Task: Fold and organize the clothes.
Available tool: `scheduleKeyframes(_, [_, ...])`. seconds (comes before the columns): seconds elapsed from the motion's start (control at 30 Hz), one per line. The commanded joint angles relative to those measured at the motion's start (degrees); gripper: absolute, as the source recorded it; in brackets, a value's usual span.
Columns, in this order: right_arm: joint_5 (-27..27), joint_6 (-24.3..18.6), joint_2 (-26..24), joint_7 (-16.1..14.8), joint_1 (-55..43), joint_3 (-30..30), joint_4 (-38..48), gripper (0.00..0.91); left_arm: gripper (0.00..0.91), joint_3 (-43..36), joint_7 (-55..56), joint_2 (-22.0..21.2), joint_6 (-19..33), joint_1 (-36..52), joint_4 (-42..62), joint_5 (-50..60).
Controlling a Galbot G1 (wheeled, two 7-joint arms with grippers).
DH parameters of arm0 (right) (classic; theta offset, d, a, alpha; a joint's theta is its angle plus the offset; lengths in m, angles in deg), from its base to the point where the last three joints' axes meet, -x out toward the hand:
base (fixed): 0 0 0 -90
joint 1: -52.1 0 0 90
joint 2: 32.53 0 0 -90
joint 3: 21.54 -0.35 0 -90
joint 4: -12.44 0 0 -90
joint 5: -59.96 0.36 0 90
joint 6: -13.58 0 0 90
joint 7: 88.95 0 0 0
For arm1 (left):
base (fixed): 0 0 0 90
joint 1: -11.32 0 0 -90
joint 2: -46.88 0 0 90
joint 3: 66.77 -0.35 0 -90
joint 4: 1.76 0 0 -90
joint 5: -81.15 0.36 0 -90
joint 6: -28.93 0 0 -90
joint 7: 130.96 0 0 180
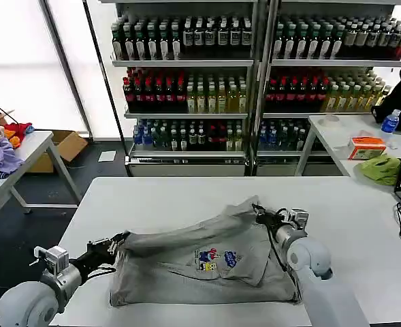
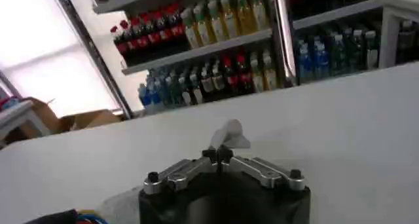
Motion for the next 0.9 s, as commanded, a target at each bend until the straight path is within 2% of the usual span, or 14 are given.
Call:
scheduleKeyframes(0.03, [4.28, 0.04, -1.39, 0.17, 12.25, -7.61, -16.56, 0.0, 0.01, 0.72, 0.19, 0.15, 0.0, -0.3, -0.39, -0.45])
scheduleKeyframes(0.3, [4.32, 0.03, -0.9, -0.88, 26.58, -13.13, -25.73, 0.0, 0.01, 5.59, 1.48, 0.62, -0.94, -4.39, -4.27, -1.78])
scheduleKeyframes(0.5, [3.26, -0.05, 0.26, -1.91, 37.27, -15.58, -30.05, 0.0, 0.01, 10.56, 2.07, -0.57, -2.96, -9.11, -8.23, -2.32])
scheduleKeyframes(0.63, [-0.74, -0.15, 0.86, -2.83, 42.97, -15.07, -28.72, 0.0, 0.01, 11.82, 2.09, -1.9, -4.21, -13.79, -10.64, -0.08])
scheduleKeyframes(0.77, [-3.26, -0.16, 1.58, -2.56, 42.65, -14.33, -26.16, 0.0, 0.01, 9.81, 0.98, -4.29, -4.74, -18.74, -12.1, 6.2])
scheduleKeyframes(0.8, [-4.09, -0.14, 1.49, -2.44, 42.11, -14.09, -25.09, 0.0, 0.101, 8.93, 0.88, -4.94, -4.73, -19.64, -11.97, 9.13])
scheduleKeyframes(0.83, [-5.04, -0.15, 1.39, -2.95, 41.66, -13.86, -24.48, 0.584, 0.725, 8.37, 0.93, -5.19, -4.74, -20.0, -11.85, 9.59])
scheduleKeyframes(0.87, [-5.55, -0.18, 1.43, -3.26, 41.36, -13.89, -24.37, 0.907, 0.907, 7.65, 1.0, -5.51, -4.73, -20.55, -11.68, 10.75])
scheduleKeyframes(0.9, [-5.82, -0.2, 1.49, -3.64, 41.03, -14.03, -24.51, 0.907, 0.907, 7.28, 0.84, -5.7, -4.73, -20.88, -11.78, 11.57])
